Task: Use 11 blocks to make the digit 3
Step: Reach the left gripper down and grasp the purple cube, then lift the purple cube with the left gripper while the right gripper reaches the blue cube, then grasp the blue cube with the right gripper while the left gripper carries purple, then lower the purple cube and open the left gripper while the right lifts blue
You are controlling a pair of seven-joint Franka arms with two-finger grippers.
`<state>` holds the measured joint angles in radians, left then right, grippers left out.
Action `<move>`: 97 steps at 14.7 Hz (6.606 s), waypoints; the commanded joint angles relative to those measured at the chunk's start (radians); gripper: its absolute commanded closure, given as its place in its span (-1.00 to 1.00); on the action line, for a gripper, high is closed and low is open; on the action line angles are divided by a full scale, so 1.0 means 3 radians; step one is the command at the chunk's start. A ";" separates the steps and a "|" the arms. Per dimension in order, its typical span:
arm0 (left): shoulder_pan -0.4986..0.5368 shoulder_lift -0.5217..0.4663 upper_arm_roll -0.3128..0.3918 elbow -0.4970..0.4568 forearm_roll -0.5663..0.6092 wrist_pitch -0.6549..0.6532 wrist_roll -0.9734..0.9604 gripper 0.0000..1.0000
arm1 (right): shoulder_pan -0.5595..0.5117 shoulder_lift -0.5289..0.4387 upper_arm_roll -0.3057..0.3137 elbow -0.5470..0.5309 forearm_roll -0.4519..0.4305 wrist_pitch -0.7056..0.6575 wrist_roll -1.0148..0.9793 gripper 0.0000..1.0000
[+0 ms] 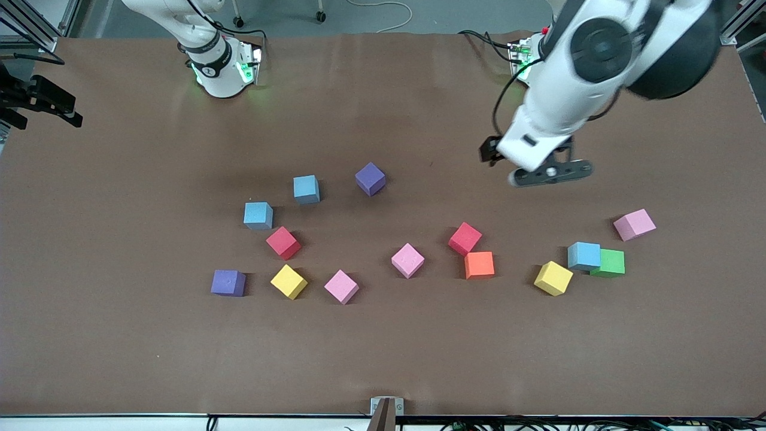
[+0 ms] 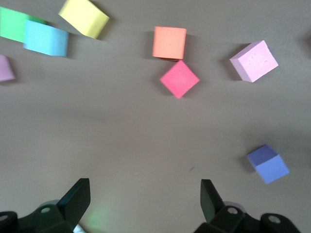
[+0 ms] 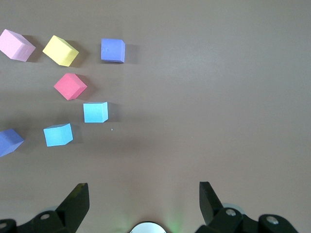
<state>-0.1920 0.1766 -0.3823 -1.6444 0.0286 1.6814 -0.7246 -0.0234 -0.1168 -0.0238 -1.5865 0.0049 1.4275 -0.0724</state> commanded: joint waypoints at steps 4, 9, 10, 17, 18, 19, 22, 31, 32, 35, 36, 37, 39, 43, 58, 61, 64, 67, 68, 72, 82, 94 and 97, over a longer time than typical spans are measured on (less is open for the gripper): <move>-0.0836 0.0463 -0.0024 -0.0363 0.0365 0.0790 -0.1840 -1.00 | -0.0081 0.0239 0.0023 0.0032 0.0025 0.0023 -0.0029 -1.00; -0.1150 0.0924 -0.0024 -0.0328 0.0370 0.1547 -0.2829 -1.00 | -0.0234 0.0726 0.0013 0.0155 -0.0052 0.0263 -0.0045 -1.00; -0.1215 0.1016 -0.0019 -0.0328 0.0375 0.1685 -0.2983 -1.00 | -0.0249 0.0828 0.0018 0.0155 -0.0072 0.0395 -0.0045 -1.00; -0.1502 0.1691 0.0001 0.0127 0.0764 0.1988 -0.3828 -1.00 | -0.0112 0.1069 0.0038 0.0073 -0.0011 0.0789 0.0535 -1.00; -0.1503 0.1732 0.0001 0.0168 0.0769 0.1988 -0.3828 -1.00 | 0.0005 0.1074 0.0039 0.0022 0.0034 0.0881 0.0928 -1.00; -0.1508 0.1768 0.0001 0.0174 0.0769 0.1993 -0.3828 -1.00 | 0.0113 0.1064 0.0039 -0.0075 0.0050 0.1039 0.1296 -1.00; -0.1513 0.1809 0.0001 0.0163 0.0825 0.1994 -0.3828 -1.00 | 0.0430 0.1059 0.0044 -0.0381 0.0055 0.1458 0.2269 -1.00; -0.1574 0.1896 -0.0009 0.0082 0.0851 0.2050 -0.3874 -0.99 | 0.0905 0.0599 0.0044 -0.1925 0.0163 0.2589 0.4005 -1.00; -0.1574 0.1886 -0.0009 0.0051 0.0851 0.2045 -0.3874 -0.98 | 0.0972 0.0584 0.0049 -0.2002 0.0163 0.2600 0.4410 -1.00; -0.1579 0.1912 -0.0009 0.0046 0.0851 0.2060 -0.3854 -0.68 | 0.1151 0.0441 0.0049 -0.2380 0.0163 0.2834 0.5285 -1.00; -0.1574 0.1927 -0.0009 0.0051 0.0851 0.2065 -0.3828 -0.43 | 0.1202 0.0435 0.0049 -0.2473 0.0163 0.2886 0.5501 -1.00; -0.1574 0.1922 -0.0009 0.0051 0.0856 0.2060 -0.3803 -0.15 | 0.1289 0.0435 0.0049 -0.2524 0.0163 0.2886 0.5655 -1.00; -0.1544 0.1866 -0.0009 0.0046 0.0851 0.2024 -0.3472 0.43 | 0.1397 0.0445 0.0054 -0.2581 0.0173 0.2906 0.5977 -1.00; -0.1462 0.1498 -0.0014 0.0015 0.0851 0.1565 -0.2827 0.69 | 0.1668 0.0537 0.0049 -0.2586 0.0372 0.3136 0.6183 -1.00; -0.0771 0.0756 -0.0571 -0.1442 0.0911 0.2285 -0.2033 0.69 | 0.2128 0.1376 0.0049 -0.2545 0.0577 0.4011 0.6254 -0.98; -0.0884 0.0873 -0.0572 -0.1447 0.1004 0.2418 -0.2084 0.68 | 0.2154 0.1422 0.0049 -0.2545 0.0577 0.4052 0.6254 -0.56; -0.0940 0.0919 -0.0572 -0.1447 0.1131 0.2418 -0.2084 0.67 | 0.2154 0.1407 0.0049 -0.2515 0.0577 0.4016 0.6270 0.94; -0.1057 0.0960 -0.0572 -0.1452 0.1219 0.2464 -0.2095 0.64 | 0.2118 0.1376 0.0039 -0.2413 0.0577 0.3996 0.6336 0.99; -0.1078 0.0986 -0.0572 -0.1447 0.1224 0.2474 -0.2095 0.62 | 0.2113 0.1341 0.0034 -0.2397 0.0577 0.3996 0.6336 0.99; -0.1083 0.1063 -0.0572 -0.1452 0.1301 0.2566 -0.2095 0.62 | 0.2021 0.1208 0.0008 -0.2193 0.0536 0.3838 0.6301 0.99; -0.1104 0.1211 -0.0572 -0.1442 0.1367 0.2668 -0.2110 0.27 | 0.2067 0.1121 0.0028 -0.1835 0.0541 0.3163 0.6090 0.98; -0.1032 0.0920 -0.0561 -0.0983 0.1331 0.2005 -0.2478 -1.00 | 0.2240 0.1120 0.0028 -0.1870 0.0567 0.3289 0.6249 0.96; -0.0599 0.0904 -0.0551 -0.0697 0.1331 0.1830 -0.2366 -1.00 | 0.2404 0.1176 0.0028 -0.1891 0.0572 0.3392 0.6509 0.97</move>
<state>-0.4645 0.4502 -0.5431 -1.9030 0.4118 2.2647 -1.4541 0.6592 0.2358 -0.0129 -2.1345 0.1578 2.4220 1.8284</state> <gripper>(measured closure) 0.000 0.445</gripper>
